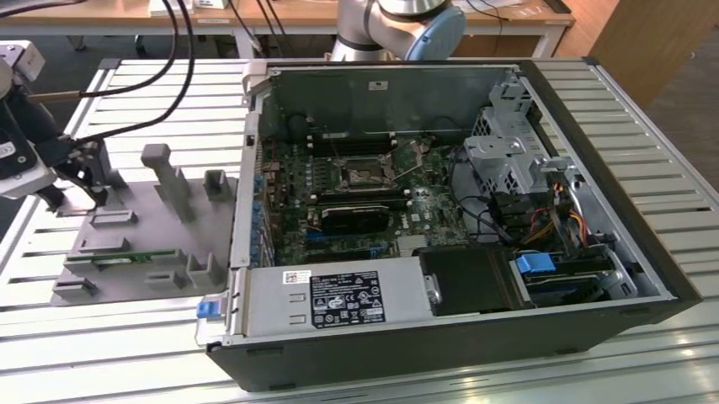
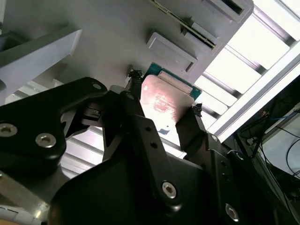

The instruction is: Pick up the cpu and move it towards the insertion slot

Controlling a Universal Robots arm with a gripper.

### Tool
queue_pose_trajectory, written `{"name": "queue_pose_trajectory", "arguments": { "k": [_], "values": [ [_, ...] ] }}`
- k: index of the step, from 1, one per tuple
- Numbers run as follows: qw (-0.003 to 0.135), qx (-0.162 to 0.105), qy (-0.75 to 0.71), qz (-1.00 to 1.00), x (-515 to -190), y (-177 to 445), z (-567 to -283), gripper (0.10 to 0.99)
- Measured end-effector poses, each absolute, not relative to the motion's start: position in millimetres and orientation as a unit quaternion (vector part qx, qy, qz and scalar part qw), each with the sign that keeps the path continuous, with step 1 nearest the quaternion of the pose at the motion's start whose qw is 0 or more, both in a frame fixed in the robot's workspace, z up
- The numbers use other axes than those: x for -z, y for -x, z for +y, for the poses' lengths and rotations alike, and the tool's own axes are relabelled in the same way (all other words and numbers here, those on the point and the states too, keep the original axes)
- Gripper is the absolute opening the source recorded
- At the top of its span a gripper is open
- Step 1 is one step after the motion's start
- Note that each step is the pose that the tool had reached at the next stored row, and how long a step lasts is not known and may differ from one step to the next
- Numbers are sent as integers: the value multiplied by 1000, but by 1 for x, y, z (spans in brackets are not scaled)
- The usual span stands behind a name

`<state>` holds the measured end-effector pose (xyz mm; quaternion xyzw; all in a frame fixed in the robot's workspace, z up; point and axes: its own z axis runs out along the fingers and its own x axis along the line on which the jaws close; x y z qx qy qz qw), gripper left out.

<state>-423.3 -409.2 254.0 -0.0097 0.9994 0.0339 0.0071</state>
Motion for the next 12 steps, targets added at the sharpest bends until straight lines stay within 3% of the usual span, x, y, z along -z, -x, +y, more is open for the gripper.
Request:
{"name": "queue_pose_trajectory", "arguments": {
  "k": [12],
  "values": [
    [8, -34, 10, 999, -280, 423, -409, 541]
  ]
}}
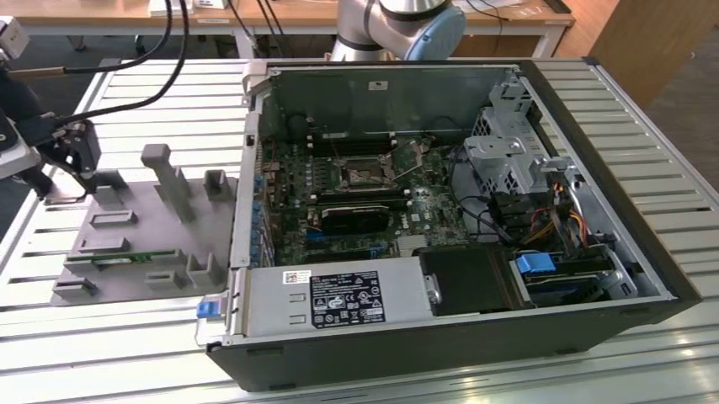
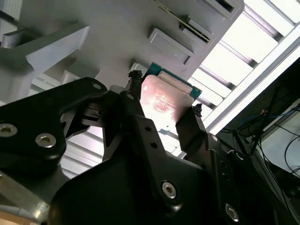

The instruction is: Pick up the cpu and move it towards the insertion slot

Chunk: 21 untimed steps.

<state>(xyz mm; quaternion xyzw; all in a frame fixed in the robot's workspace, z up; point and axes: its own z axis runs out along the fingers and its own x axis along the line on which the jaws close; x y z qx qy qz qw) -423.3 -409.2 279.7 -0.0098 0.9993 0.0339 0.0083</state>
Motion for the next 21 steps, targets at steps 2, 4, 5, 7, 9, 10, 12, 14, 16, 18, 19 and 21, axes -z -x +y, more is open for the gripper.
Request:
{"name": "queue_pose_trajectory", "arguments": {
  "k": [2, 4, 5, 7, 9, 10, 12, 14, 16, 18, 19, 21],
  "values": [
    [9, -34, 10, 999, -284, 423, -409, 541],
    [9, -34, 10, 999, -288, 423, -409, 541],
    [9, -34, 10, 999, -290, 423, -409, 541],
    [9, -34, 10, 999, -294, 423, -409, 541],
    [9, -34, 10, 999, -299, 423, -409, 541],
    [9, -34, 10, 999, -301, 423, -409, 541],
    [10, -34, 10, 999, -305, 423, -409, 541],
    [10, -34, 10, 999, -309, 423, -409, 541],
    [10, -34, 10, 999, -314, 423, -409, 541],
    [10, -34, 10, 999, -318, 423, -409, 541],
    [10, -34, 10, 999, -320, 423, -409, 541],
    [11, -34, 10, 999, -324, 423, -409, 541]
  ]
}}
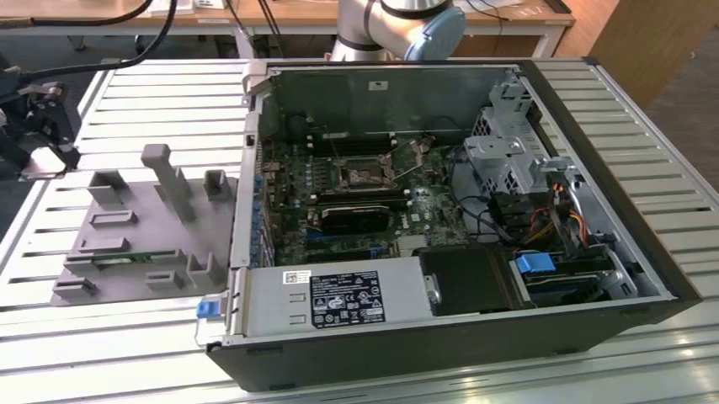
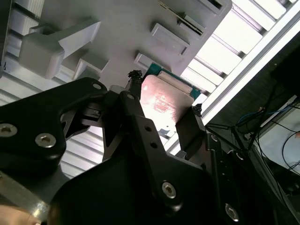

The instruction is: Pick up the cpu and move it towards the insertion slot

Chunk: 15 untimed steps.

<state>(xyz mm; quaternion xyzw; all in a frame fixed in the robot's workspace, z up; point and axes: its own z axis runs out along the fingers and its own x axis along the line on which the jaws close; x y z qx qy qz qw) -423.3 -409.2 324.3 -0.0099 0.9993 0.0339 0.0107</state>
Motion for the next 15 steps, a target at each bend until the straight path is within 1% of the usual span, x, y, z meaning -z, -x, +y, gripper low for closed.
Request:
{"name": "queue_pose_trajectory", "arguments": {
  "k": [15],
  "values": [
    [13, -34, 10, 999, -357, 423, -409, 541]
  ]
}}
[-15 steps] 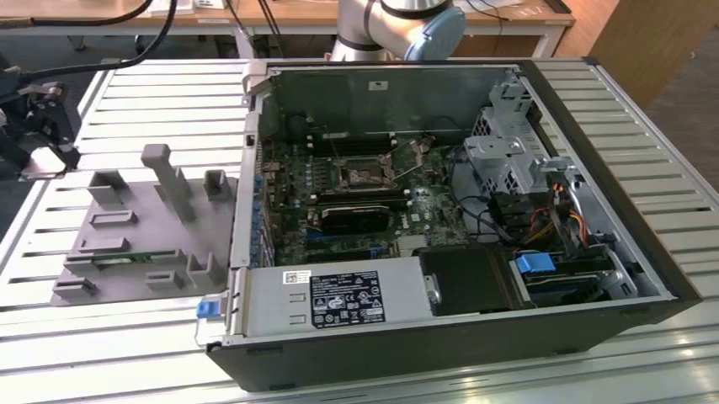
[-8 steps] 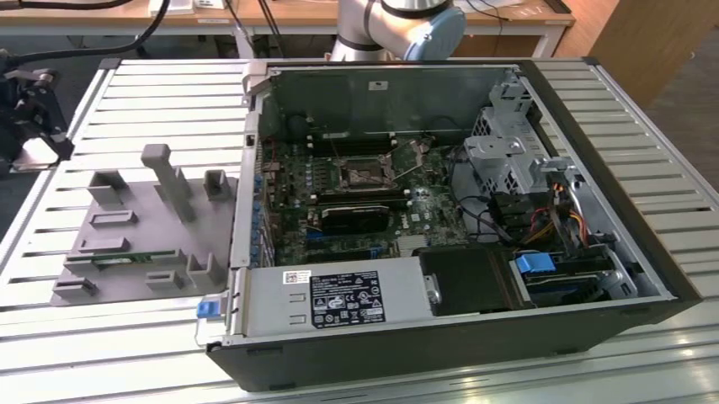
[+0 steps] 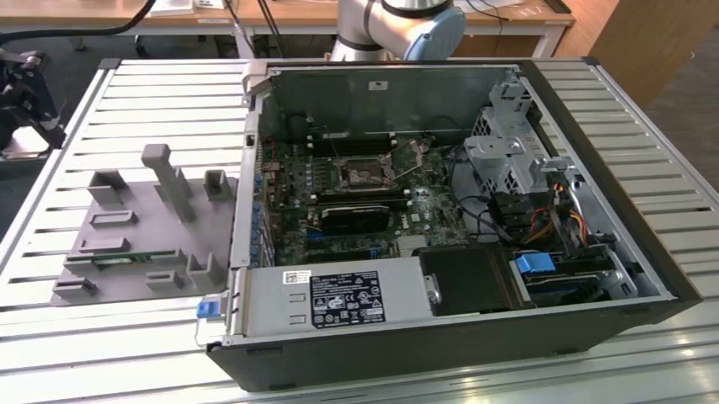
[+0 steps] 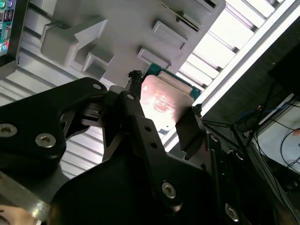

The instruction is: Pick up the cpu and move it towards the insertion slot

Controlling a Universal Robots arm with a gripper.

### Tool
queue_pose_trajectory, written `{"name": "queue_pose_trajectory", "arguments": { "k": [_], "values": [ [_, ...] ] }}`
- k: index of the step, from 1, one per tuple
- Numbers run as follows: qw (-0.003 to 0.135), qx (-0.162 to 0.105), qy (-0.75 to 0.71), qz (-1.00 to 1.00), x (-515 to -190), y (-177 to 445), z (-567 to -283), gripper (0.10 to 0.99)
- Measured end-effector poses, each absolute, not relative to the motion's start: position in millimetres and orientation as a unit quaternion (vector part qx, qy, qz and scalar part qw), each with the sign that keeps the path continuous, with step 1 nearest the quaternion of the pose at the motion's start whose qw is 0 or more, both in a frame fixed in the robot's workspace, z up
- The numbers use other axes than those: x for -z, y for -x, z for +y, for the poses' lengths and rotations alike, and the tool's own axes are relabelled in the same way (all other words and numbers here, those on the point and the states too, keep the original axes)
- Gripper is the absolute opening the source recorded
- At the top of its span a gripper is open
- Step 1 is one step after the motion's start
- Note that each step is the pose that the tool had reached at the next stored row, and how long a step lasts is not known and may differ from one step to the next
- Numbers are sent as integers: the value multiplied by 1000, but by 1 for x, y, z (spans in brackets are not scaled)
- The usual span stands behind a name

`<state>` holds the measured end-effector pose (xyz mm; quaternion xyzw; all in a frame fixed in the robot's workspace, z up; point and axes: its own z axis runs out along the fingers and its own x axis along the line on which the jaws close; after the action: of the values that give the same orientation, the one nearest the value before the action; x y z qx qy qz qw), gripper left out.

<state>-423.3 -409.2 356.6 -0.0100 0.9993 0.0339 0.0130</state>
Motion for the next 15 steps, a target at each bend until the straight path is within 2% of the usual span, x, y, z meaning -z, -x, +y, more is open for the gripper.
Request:
{"name": "queue_pose_trajectory", "arguments": {
  "k": [15],
  "values": [
    [16, -34, 10, 999, -392, 423, -409, 541]
  ]
}}
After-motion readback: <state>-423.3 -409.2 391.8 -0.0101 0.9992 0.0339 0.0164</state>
